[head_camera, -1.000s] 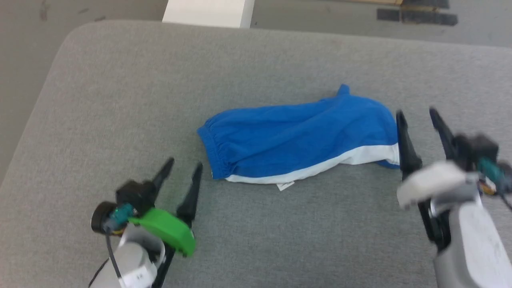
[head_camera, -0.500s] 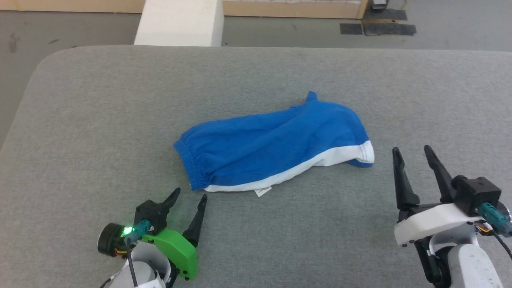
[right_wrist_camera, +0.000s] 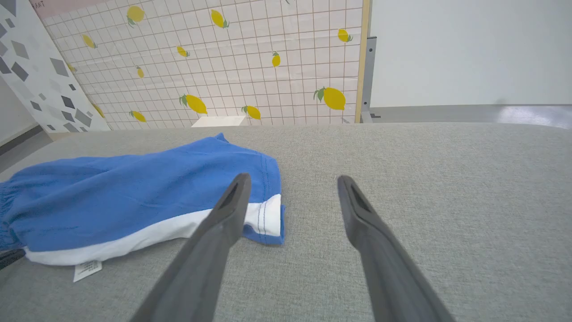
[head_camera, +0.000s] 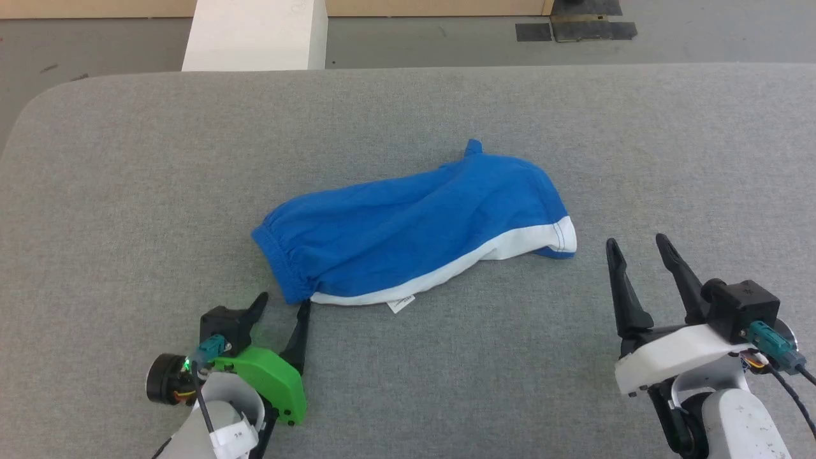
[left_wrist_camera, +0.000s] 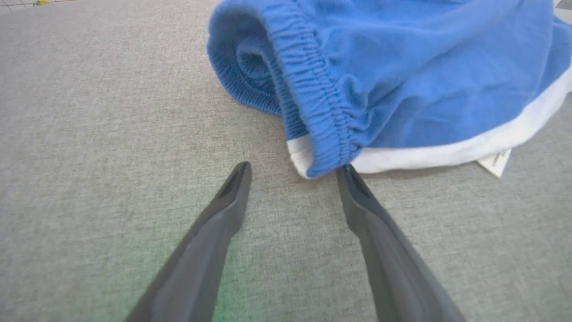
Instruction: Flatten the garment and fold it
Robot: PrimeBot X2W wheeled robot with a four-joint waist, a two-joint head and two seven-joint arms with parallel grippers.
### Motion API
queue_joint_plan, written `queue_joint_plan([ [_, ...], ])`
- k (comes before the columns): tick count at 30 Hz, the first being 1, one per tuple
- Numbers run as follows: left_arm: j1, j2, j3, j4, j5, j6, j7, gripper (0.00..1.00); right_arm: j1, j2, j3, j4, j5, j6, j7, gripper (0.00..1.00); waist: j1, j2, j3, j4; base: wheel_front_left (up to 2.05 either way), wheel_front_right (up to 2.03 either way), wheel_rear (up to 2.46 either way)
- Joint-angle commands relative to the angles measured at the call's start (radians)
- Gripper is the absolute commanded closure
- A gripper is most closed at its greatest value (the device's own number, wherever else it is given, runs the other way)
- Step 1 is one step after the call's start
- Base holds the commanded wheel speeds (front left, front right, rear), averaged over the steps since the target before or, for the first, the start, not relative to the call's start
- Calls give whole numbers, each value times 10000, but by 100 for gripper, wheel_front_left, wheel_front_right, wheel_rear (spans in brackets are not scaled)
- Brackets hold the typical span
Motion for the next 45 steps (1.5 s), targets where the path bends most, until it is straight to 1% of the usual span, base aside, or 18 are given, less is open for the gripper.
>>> queue_joint_plan([
  [1, -215, -35, 25, 45, -116, 28, -116, 0, 32, -5, 36, -24, 88, -15, 3, 0, 0, 0, -3, -9, 0, 0, 0],
  [4, -353, -80, -49, 86, -30, -63, -215, 0, 39, -5, 64, -33, 92, -15, 15, 0, 0, 0, -10, 4, 0, 0, 0],
  [7, -419, -106, -148, 117, 36, -204, -272, 89, 37, -5, 98, -33, 95, -15, 43, 0, 0, 0, -27, 18, 0, 0, 0],
  [8, -427, -130, -175, 129, 30, -264, -288, 100, 39, -5, 105, -28, 95, -15, 53, 0, 0, 0, -41, 27, 0, 0, 0],
  [12, -439, -175, -252, 132, 69, -373, -332, 100, 70, -5, 90, -11, 94, -15, 98, 0, 0, 0, -94, 88, 0, 0, 0],
  [17, -375, -190, -144, -66, 50, -333, -368, 100, 22, -5, 103, 208, 74, -15, 378, 0, 0, 0, -95, 234, 0, 0, 0],
  [22, -232, -117, -77, -270, 16, -289, -378, 100, -457, -5, 4, 918, 2, -15, 1402, 0, 0, 0, 36, 358, 0, 0, 0],
  [31, -376, -188, -219, -445, -4, -289, -333, 100, -2183, -5, 145, 2370, 20, -15, 3554, 0, 0, 0, 460, 695, 0, 0, 0],
  [35, -461, -260, -288, -441, -19, -306, -336, 100, -2570, -5, 349, 2640, -117, -15, 4082, 1, 0, 0, 566, 811, 0, 0, 0],
  [37, -494, -283, -304, -420, -35, -309, -338, 100, -2631, -5, 429, 2640, -169, -15, 4102, 24, 0, 0, 594, 854, 0, 0, 0],
  [38, -506, -289, -304, -411, -44, -309, -340, 100, -2631, -5, 484, 2615, -214, -15, 4089, 29, 0, 0, 601, 867, 0, 0, 0],
  [39, -517, -290, -303, -404, -53, -310, -342, 100, -2612, -5, 516, 2558, -289, -15, 4045, 47, 0, 0, 608, 876, 0, 0, 0],
  [41, -526, -287, -293, -394, -72, -305, -347, 100, -2519, -5, 594, 2426, -288, -15, 3994, 57, 0, 0, 606, 882, 0, 0, 0],
  [42, -525, -284, -288, -389, -80, -301, -349, 100, -2470, -5, 640, 2334, -343, -15, 3953, 61, 0, 0, 598, 880, 0, 0, 0],
  [44, -510, -267, -274, -378, -100, -296, -354, 100, -2330, -5, 712, 2089, -429, -15, 3880, 78, 0, 0, 563, 859, 0, 0, 0],
  [45, -500, -254, -262, -376, -111, -291, -356, 100, -2253, -5, 734, 1931, -452, -15, 3826, 100, 0, 0, 544, 837, 0, 0, 0],
])
